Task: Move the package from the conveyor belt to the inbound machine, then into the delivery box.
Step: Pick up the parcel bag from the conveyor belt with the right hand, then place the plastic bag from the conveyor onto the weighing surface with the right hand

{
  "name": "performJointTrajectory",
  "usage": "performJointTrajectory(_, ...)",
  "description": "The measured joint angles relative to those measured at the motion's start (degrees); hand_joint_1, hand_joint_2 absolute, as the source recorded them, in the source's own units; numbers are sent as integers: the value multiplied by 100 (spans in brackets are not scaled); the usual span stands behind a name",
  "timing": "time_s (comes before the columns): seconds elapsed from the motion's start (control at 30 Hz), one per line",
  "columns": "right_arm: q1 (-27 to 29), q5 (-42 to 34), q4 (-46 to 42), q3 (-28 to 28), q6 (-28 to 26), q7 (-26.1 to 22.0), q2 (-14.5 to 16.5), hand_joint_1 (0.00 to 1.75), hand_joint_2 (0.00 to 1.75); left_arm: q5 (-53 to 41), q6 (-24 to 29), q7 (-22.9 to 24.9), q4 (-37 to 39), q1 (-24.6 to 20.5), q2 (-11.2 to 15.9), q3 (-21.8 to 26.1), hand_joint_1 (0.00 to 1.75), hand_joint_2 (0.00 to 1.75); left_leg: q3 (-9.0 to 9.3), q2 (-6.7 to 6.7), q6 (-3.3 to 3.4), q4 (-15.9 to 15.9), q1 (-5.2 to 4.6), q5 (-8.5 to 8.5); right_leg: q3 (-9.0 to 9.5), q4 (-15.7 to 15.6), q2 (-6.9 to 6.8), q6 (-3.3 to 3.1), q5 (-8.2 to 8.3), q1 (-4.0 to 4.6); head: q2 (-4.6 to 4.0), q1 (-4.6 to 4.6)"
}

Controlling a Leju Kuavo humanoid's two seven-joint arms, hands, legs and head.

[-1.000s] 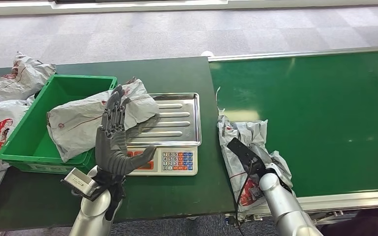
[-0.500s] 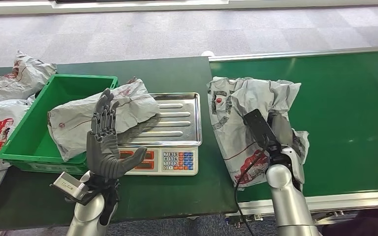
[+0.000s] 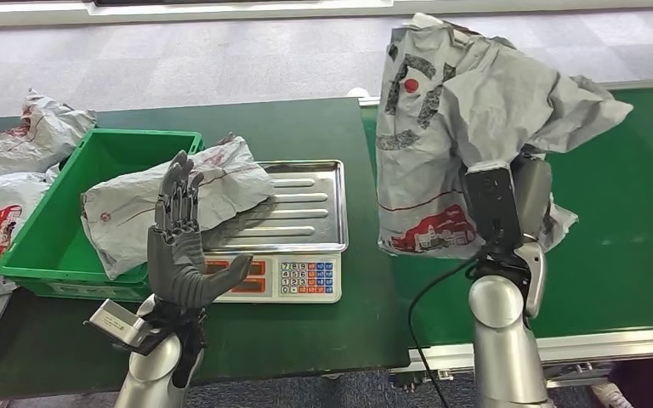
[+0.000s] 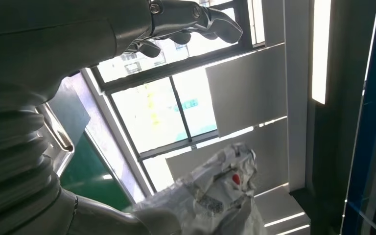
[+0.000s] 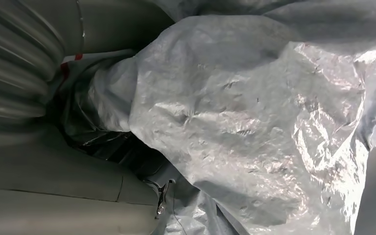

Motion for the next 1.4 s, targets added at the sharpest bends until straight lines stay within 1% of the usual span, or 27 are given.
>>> performJointTrajectory(0.13, -983, -247, 1465, 493, -303, -128, 274, 175, 175, 43, 67, -85, 28, -90, -35, -127, 0, 175, 7, 4, 0, 0, 2, 18, 0, 1, 4, -6, 12, 3, 0, -1)
performJointTrajectory(0.27, -1847, -492, 2957, 937, -538, 91, 560, 175, 175, 55, 172, -110, 28, -93, -42, -214, 0, 175, 5, -6, 1, 0, 4, 32, -1, 3, -7, -9, 18, 5, 0, -1)
performJointTrajectory(0.37, -2224, -695, 3714, 1347, -596, 248, 663, 175, 175, 34, 199, -138, 25, -79, -39, -234, 0, 175, 3, -12, 0, 0, 4, 32, -1, 3, -9, -9, 18, 6, 0, -2)
performJointTrajectory(0.47, -2399, -755, 4123, 1580, -630, 284, 718, 175, 175, 19, 207, -152, 23, -69, -35, -247, 0, 175, -1, -17, 1, 0, 3, 30, -2, 3, -15, -8, 14, 5, 0, -1)
performJointTrajectory(0.5, -2429, -762, 4205, 1613, -628, 286, 727, 165, 175, 15, 207, -155, 22, -66, -34, -253, 0, 175, -3, -18, 2, 0, 3, 29, -2, 3, -15, -8, 13, 4, 0, -1)
performJointTrajectory(0.6, -2605, -898, 4556, 1754, -479, 401, 746, 34, 175, -12, 184, -157, 21, -65, -29, -263, 0, 175, -6, -14, 4, 1, 0, 24, -7, 2, -12, -7, 13, 1, 0, -1)
performJointTrajectory(0.63, -2702, -1016, 4720, 1823, -316, 483, 751, 0, 175, -30, 149, -152, 21, -70, -27, -265, 0, 175, -6, -12, 4, 1, 0, 23, -9, 1, -11, -6, 13, 1, 0, -1)
performJointTrajectory(0.67, -2805, -1165, 4904, 1895, -56, 563, 753, 0, 175, -50, 97, -143, 21, -79, -26, -267, 0, 175, -6, -12, 4, 1, 0, 23, -10, 1, -11, -6, 13, 1, 0, -2)
performJointTrajectory(0.73, -2985, -1410, 5278, 2022, 526, 658, 756, 0, 87, -87, -24, -113, 25, -112, -26, -271, 0, 175, -6, -15, 4, 2, 0, 24, -10, 1, -13, -6, 13, 2, 0, -2)
performJointTrajectory(0.8, -3123, -1513, 5639, 2126, 902, 680, 760, 0, 0, -103, -112, -93, 43, -158, -27, -274, 0, 175, -5, -17, 3, 2, 1, 26, -9, 1, -14, -6, 14, 2, 0, -2)
performJointTrajectory(0.9, -3248, -1566, 5998, 2233, 963, 584, 762, 0, 0, -110, -186, -86, 83, -220, -27, -277, 0, 175, -5, -14, 2, 2, 1, 27, -10, 1, -12, -7, 15, 3, 0, -1)
performJointTrajectory(1.03, -3290, -1804, 6152, 2289, 857, 119, 762, 0, 0, -150, -264, -54, 131, -316, -28, -278, 0, 175, -5, -14, 2, 2, 1, 26, -12, 1, -10, -7, 15, 2, 0, -2)
performJointTrajectory(1.17, -3331, -1791, 6193, 2285, 1123, -257, 738, 0, 0, -186, -404, -39, 216, -429, -37, -278, 0, 175, -6, -13, 2, 3, 1, 26, -14, 1, -10, -6, 14, 2, 0, -1)
performJointTrajectory(1.27, -3341, -1680, 6193, 2257, 1185, -385, 692, 0, 0, -203, -462, -41, 303, -493, -42, -278, 0, 175, -6, -13, 2, 4, 0, 26, -14, 1, -10, -6, 14, 2, 0, -1)
performJointTrajectory(1.4, -3336, -1463, 6187, 2139, 942, -477, 621, 0, 0, -219, -474, -41, 383, -525, -55, -278, 0, 175, -5, -13, 3, 5, 0, 26, -14, 1, -10, -6, 15, 2, 0, -2)
